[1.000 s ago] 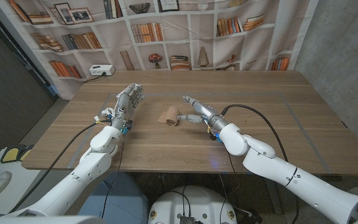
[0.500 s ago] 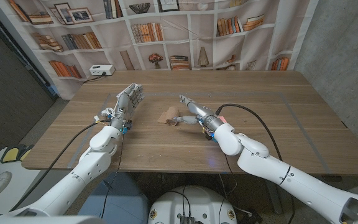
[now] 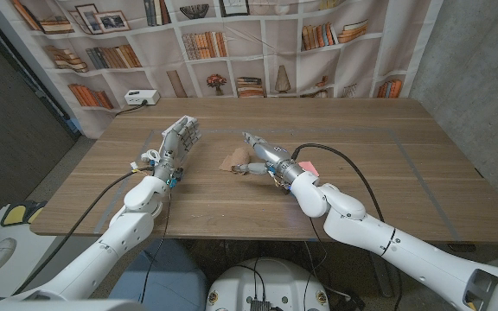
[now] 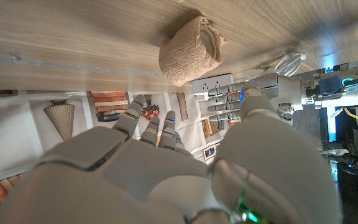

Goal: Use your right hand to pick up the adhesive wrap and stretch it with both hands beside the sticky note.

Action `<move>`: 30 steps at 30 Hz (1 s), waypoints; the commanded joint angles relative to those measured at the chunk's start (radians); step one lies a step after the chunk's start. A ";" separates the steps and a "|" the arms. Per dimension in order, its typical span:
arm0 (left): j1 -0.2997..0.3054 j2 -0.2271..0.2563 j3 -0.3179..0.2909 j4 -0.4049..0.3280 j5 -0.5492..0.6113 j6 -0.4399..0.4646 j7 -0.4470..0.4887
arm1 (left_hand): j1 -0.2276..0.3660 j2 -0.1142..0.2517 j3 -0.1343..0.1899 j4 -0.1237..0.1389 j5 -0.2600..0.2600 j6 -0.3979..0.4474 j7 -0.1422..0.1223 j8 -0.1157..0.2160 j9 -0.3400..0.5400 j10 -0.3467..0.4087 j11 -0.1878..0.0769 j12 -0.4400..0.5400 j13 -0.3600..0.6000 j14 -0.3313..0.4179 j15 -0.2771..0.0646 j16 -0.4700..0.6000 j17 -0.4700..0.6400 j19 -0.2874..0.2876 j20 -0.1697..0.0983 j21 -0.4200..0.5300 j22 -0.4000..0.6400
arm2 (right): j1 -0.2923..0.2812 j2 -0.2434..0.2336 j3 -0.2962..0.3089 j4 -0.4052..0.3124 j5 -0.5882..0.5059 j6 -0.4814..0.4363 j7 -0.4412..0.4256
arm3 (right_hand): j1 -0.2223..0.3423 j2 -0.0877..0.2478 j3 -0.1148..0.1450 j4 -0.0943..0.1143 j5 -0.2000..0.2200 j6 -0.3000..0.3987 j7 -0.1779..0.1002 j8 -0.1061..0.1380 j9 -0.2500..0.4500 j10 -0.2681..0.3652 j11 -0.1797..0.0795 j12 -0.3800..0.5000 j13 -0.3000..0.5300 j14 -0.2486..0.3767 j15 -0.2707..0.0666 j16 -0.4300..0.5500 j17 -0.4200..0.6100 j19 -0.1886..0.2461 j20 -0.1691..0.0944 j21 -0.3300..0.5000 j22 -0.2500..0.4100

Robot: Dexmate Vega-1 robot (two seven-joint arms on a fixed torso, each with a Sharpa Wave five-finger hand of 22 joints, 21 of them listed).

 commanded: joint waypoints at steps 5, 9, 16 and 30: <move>0.014 0.006 -0.006 -0.008 -0.006 -0.006 -0.003 | -0.004 0.010 0.000 0.005 0.005 0.005 0.002 -0.001 0.002 0.007 0.001 -0.002 -0.001 0.002 -0.004 -0.005 0.004 0.002 -0.001 -0.004 0.003 | 0.025 0.033 -0.035 0.051 -0.098 0.033 -0.003 | 0.057 0.026 0.033 -0.015 0.026 0.023 0.024 0.013 0.005 0.018 -0.005 0.016 0.011 0.015 0.000 0.010 0.005 0.006 0.009 0.004 0.003; 0.015 0.006 -0.006 -0.008 -0.005 -0.008 -0.003 | -0.004 0.012 0.001 0.006 0.005 0.005 0.003 -0.002 0.002 0.007 0.001 -0.002 -0.001 0.001 -0.004 -0.005 0.004 0.002 -0.001 -0.006 0.004 | 0.028 0.042 -0.041 0.057 -0.112 0.029 0.007 | 0.087 0.040 0.054 -0.021 0.042 0.023 0.024 0.013 0.005 0.014 -0.005 0.020 0.015 0.013 0.002 0.008 0.007 0.005 0.010 0.002 0.002; 0.007 0.010 -0.006 -0.001 -0.004 -0.011 -0.016 | -0.003 0.015 0.003 0.006 0.005 -0.021 -0.001 -0.012 0.002 0.007 0.000 -0.003 -0.002 0.001 -0.004 -0.006 0.004 0.005 0.000 -0.012 0.004 | 0.038 0.053 -0.057 0.067 -0.136 0.033 0.027 | 0.103 0.040 0.064 -0.023 0.051 0.012 0.025 0.009 0.005 0.006 -0.005 0.021 0.018 0.006 0.001 0.005 0.007 0.000 0.006 0.000 0.002; 0.024 0.025 -0.016 -0.015 -0.018 -0.002 -0.024 | -0.003 0.015 0.003 0.006 0.005 -0.014 0.004 -0.008 0.002 0.006 -0.001 -0.005 -0.002 -0.001 -0.005 -0.007 0.004 0.007 0.000 -0.018 0.004 | 0.046 0.097 -0.096 0.080 -0.228 -0.058 0.068 | 0.128 0.013 0.095 -0.009 0.080 -0.115 0.032 -0.006 0.007 -0.146 0.036 -0.004 0.038 -0.119 0.046 -0.015 0.016 -0.090 0.005 -0.011 0.002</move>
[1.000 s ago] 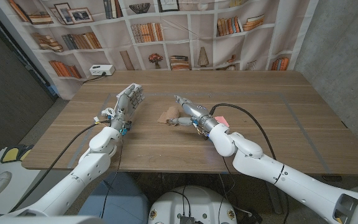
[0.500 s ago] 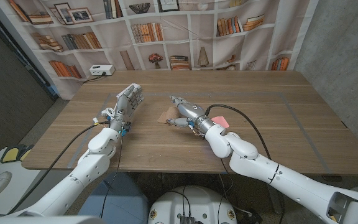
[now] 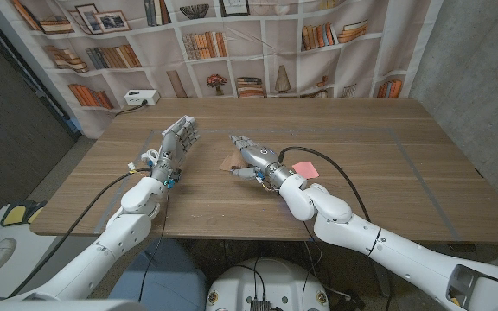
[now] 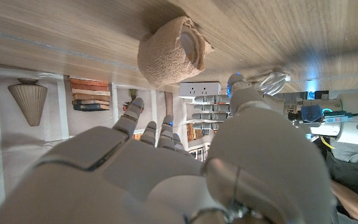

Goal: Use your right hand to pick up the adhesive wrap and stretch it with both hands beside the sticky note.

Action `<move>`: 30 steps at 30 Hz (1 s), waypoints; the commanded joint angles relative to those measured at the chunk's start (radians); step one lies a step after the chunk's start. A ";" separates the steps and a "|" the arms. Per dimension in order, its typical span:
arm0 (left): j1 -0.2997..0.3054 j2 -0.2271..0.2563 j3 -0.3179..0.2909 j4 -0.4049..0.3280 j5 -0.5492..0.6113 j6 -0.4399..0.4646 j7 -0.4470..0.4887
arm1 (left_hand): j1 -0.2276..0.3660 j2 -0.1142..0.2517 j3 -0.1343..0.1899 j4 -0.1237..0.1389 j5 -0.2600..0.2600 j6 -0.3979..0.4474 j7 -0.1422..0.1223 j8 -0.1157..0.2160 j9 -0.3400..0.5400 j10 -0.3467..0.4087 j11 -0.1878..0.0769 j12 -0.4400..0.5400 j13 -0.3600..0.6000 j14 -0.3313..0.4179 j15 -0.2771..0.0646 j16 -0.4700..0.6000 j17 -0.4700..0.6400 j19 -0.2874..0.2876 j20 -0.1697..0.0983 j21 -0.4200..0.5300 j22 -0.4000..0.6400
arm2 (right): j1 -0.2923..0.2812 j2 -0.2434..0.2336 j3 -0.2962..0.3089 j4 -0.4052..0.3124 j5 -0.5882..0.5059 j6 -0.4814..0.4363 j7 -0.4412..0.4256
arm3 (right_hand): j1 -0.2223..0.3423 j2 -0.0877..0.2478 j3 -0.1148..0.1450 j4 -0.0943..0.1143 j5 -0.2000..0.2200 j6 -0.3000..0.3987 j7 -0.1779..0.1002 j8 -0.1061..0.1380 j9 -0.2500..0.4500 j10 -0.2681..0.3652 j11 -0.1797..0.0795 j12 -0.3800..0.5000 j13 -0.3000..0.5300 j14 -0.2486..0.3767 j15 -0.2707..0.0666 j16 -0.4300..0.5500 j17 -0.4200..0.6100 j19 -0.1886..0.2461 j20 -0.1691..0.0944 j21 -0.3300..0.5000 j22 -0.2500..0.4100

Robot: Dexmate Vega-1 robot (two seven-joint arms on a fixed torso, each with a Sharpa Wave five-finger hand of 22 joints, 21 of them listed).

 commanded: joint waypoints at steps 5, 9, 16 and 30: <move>0.012 0.011 -0.008 -0.007 -0.011 0.003 -0.012 | 0.001 0.011 0.004 0.006 0.005 0.005 0.003 0.000 0.002 0.006 -0.001 -0.002 0.003 -0.001 -0.005 0.000 0.004 0.008 -0.001 -0.009 0.004 | 0.011 0.049 -0.042 0.024 -0.086 -0.092 0.036 | 0.005 -0.009 0.012 -0.001 0.006 -0.094 0.034 0.004 0.003 -0.022 0.020 0.001 0.007 -0.017 0.012 0.005 0.005 -0.013 0.009 -0.001 0.002; 0.005 0.008 -0.006 0.004 -0.015 0.004 -0.022 | 0.001 0.011 0.004 0.007 0.005 0.005 0.003 0.001 0.002 0.005 -0.003 -0.002 0.003 -0.001 -0.004 0.000 0.004 0.008 -0.001 -0.010 0.004 | 0.016 0.062 -0.053 0.041 -0.099 -0.110 0.034 | 0.008 -0.016 0.015 -0.002 0.006 -0.097 0.035 0.008 0.003 -0.027 0.037 0.006 0.011 0.017 0.031 0.020 0.005 -0.002 0.011 0.006 0.002; -0.007 0.005 -0.001 0.019 -0.018 0.006 -0.039 | 0.001 0.011 0.004 0.007 0.005 0.005 0.003 0.001 0.002 0.006 -0.002 -0.003 0.003 -0.001 -0.004 0.000 0.004 0.009 -0.001 -0.013 0.004 | 0.025 0.065 -0.074 0.055 -0.138 -0.115 0.015 | 0.019 -0.016 0.023 -0.005 0.007 -0.092 0.020 0.013 0.003 -0.034 0.045 0.009 0.014 0.033 0.029 0.025 0.005 0.006 0.017 0.010 0.001; -0.004 0.005 -0.005 0.022 -0.021 0.002 -0.039 | 0.000 0.011 0.003 0.008 0.005 0.007 0.004 0.002 0.002 0.007 -0.001 -0.003 0.003 -0.001 -0.003 0.000 0.004 0.011 -0.001 -0.019 0.004 | 0.034 0.088 -0.090 0.099 -0.160 -0.146 -0.007 | 0.134 0.027 0.098 -0.021 0.047 -0.096 -0.005 0.018 0.003 -0.061 0.005 0.016 0.020 0.079 -0.001 0.036 0.010 0.042 0.001 0.014 0.000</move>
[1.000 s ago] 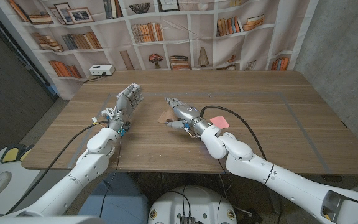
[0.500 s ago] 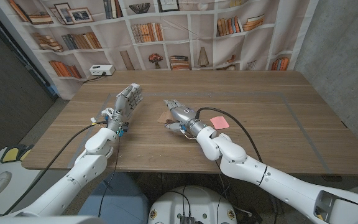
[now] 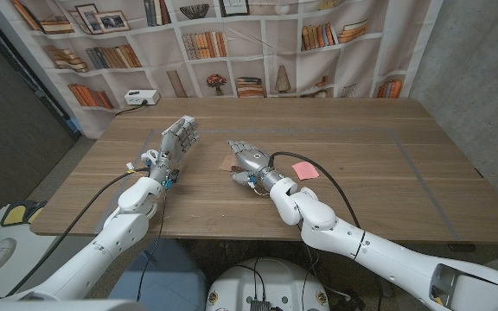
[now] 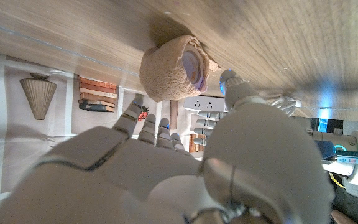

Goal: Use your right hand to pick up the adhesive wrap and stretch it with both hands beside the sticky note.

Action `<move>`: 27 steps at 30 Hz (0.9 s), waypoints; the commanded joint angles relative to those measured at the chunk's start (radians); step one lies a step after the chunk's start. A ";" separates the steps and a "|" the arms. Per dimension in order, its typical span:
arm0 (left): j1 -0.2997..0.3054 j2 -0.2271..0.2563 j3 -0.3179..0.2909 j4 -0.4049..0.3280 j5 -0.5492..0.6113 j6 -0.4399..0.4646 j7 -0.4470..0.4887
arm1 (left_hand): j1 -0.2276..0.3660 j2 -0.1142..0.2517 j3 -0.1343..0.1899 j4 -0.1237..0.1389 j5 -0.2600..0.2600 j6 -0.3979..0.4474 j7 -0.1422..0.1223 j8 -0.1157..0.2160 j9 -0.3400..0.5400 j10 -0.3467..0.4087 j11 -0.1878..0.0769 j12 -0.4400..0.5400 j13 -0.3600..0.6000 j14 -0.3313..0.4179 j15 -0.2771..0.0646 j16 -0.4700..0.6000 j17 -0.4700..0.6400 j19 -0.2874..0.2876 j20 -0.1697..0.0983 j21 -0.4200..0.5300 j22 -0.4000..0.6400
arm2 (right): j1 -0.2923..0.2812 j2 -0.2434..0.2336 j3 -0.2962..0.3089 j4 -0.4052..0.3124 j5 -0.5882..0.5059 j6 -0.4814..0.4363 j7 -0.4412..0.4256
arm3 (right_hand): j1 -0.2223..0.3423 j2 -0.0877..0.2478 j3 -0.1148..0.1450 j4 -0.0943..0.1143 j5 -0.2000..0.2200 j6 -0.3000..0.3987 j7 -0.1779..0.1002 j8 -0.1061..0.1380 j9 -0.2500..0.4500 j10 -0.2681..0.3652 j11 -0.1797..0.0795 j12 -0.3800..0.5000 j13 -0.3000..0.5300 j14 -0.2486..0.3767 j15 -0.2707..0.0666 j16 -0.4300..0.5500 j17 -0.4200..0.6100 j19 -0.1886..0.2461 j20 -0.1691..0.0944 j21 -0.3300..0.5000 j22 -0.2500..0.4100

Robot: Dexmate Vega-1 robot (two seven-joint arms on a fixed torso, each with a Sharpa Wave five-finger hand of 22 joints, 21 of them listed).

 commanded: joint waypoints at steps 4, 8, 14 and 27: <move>0.012 0.002 -0.005 -0.004 -0.004 -0.003 0.007 | 0.000 0.011 0.003 0.008 0.005 0.007 0.004 0.002 0.002 0.005 0.000 -0.004 0.003 -0.002 -0.003 0.000 0.004 0.011 -0.001 -0.006 0.004 | 0.013 0.023 -0.023 0.042 -0.031 -0.028 -0.032 | 0.081 0.020 0.058 0.002 0.064 -0.112 -0.013 -0.001 0.004 -0.040 -0.014 0.000 0.006 -0.044 -0.010 -0.011 0.011 -0.010 -0.016 -0.004 0.002; 0.014 0.001 -0.006 -0.003 -0.004 -0.005 0.009 | 0.000 0.011 0.003 0.008 0.005 0.006 0.004 0.002 0.002 0.003 0.001 -0.005 0.003 -0.003 -0.002 -0.001 0.004 0.011 -0.001 -0.007 0.004 | 0.020 0.030 -0.031 0.060 -0.038 -0.028 -0.043 | 0.103 0.030 0.079 0.004 0.101 -0.130 -0.026 -0.004 0.004 -0.072 -0.028 -0.007 0.007 -0.062 -0.013 -0.015 0.015 -0.022 -0.027 -0.006 0.002; 0.014 0.001 -0.007 -0.001 -0.004 -0.004 0.009 | 0.000 0.011 0.004 0.008 0.005 0.010 0.004 0.003 0.002 0.005 0.001 -0.005 0.003 -0.004 -0.002 -0.001 0.004 0.011 -0.001 -0.009 0.004 | 0.026 0.033 -0.036 0.070 -0.037 -0.033 -0.041 | 0.133 0.032 0.111 0.008 0.178 -0.163 -0.038 -0.005 0.006 -0.121 -0.033 -0.015 0.007 -0.102 -0.020 -0.019 0.021 -0.060 -0.038 -0.009 0.002; 0.004 0.000 -0.001 0.003 -0.004 0.005 0.005 | -0.001 0.012 0.004 0.009 0.005 0.013 0.006 0.004 0.002 0.011 0.001 -0.003 0.003 -0.004 -0.005 -0.001 0.004 0.011 -0.003 -0.015 0.004 | 0.040 0.043 -0.045 0.102 -0.011 -0.019 -0.050 | 0.131 0.019 0.116 0.012 0.208 -0.152 -0.044 0.004 0.006 -0.090 -0.035 0.002 0.006 -0.078 -0.033 -0.005 0.023 -0.043 -0.037 0.000 0.002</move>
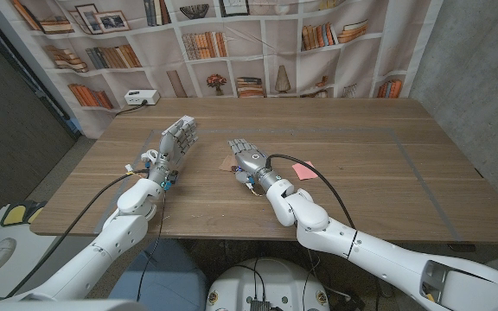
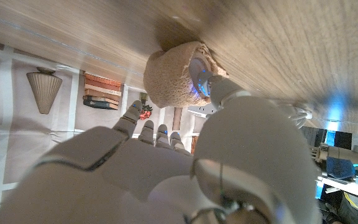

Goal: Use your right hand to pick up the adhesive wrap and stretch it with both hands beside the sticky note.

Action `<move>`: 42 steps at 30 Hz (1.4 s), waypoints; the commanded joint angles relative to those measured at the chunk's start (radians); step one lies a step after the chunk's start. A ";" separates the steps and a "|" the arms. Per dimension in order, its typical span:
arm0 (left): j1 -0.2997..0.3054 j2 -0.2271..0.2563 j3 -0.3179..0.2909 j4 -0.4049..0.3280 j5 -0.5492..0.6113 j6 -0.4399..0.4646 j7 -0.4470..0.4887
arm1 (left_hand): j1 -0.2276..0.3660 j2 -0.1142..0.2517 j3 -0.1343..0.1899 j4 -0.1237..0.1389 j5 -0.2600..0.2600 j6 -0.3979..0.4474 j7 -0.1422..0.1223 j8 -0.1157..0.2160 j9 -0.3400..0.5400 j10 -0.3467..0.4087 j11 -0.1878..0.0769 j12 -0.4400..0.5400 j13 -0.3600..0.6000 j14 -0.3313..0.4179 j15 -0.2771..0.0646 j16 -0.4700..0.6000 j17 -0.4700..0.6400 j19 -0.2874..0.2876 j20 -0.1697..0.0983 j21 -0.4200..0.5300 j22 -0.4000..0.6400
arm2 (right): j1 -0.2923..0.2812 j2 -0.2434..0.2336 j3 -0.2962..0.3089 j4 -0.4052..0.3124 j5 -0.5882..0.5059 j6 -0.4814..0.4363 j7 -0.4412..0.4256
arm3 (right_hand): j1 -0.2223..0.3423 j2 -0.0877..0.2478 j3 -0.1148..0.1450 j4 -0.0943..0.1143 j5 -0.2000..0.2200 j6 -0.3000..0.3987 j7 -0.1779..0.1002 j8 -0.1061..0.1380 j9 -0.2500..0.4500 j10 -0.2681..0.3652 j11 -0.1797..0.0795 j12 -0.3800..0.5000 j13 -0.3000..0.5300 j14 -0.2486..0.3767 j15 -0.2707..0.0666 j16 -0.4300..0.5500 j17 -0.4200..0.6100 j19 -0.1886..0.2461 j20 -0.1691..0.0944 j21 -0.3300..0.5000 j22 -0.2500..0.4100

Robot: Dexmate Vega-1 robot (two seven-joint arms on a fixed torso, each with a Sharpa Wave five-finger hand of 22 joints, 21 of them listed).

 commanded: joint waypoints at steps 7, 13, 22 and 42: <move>-0.016 -0.007 0.005 0.016 0.001 0.005 -0.005 | -0.002 0.012 -0.001 0.005 0.005 0.010 0.001 0.004 0.002 0.013 -0.001 0.001 0.003 0.002 0.000 -0.001 0.004 0.013 -0.005 -0.006 0.004 | 0.026 0.020 -0.017 0.055 0.034 0.014 -0.011 | -0.013 -0.029 0.000 0.011 0.038 -0.113 -0.019 0.017 0.000 0.020 0.000 0.028 0.002 0.021 -0.010 0.016 0.006 0.028 0.001 0.013 0.002; -0.026 -0.017 0.009 0.034 -0.002 0.001 -0.013 | -0.002 0.012 -0.001 0.006 0.005 0.012 0.002 0.004 0.002 0.015 -0.001 0.001 0.003 0.003 0.000 -0.001 0.004 0.013 -0.005 -0.009 0.005 | 0.038 0.027 -0.023 0.075 0.047 0.016 -0.006 | -0.021 -0.045 -0.002 0.010 0.051 -0.091 -0.005 0.021 -0.001 0.061 0.006 0.048 0.000 0.083 0.009 0.034 0.004 0.060 0.006 0.019 0.002; -0.036 -0.025 0.011 0.053 -0.003 -0.003 -0.020 | -0.003 0.012 -0.001 0.007 0.005 0.015 0.003 0.005 0.002 0.015 0.001 0.001 0.003 0.001 0.000 -0.001 0.004 0.014 -0.004 -0.013 0.005 | 0.045 0.027 -0.026 0.091 0.064 0.025 -0.023 | -0.004 -0.034 0.007 0.007 0.061 -0.042 -0.011 0.031 -0.002 0.106 -0.012 0.069 -0.001 0.144 0.001 0.049 -0.001 0.101 0.000 0.025 0.002; -0.058 -0.033 0.022 0.071 0.000 0.003 -0.030 | -0.005 0.011 -0.002 0.008 0.005 0.025 0.004 0.007 0.002 0.023 -0.002 0.003 0.003 0.003 0.000 0.000 0.003 0.018 -0.003 -0.020 0.005 | 0.039 0.002 -0.013 0.060 0.107 0.027 -0.005 | -0.004 -0.019 0.022 0.016 0.097 0.018 0.001 0.039 -0.003 0.152 -0.017 0.089 -0.005 0.155 0.019 0.041 -0.002 0.130 0.014 0.019 0.000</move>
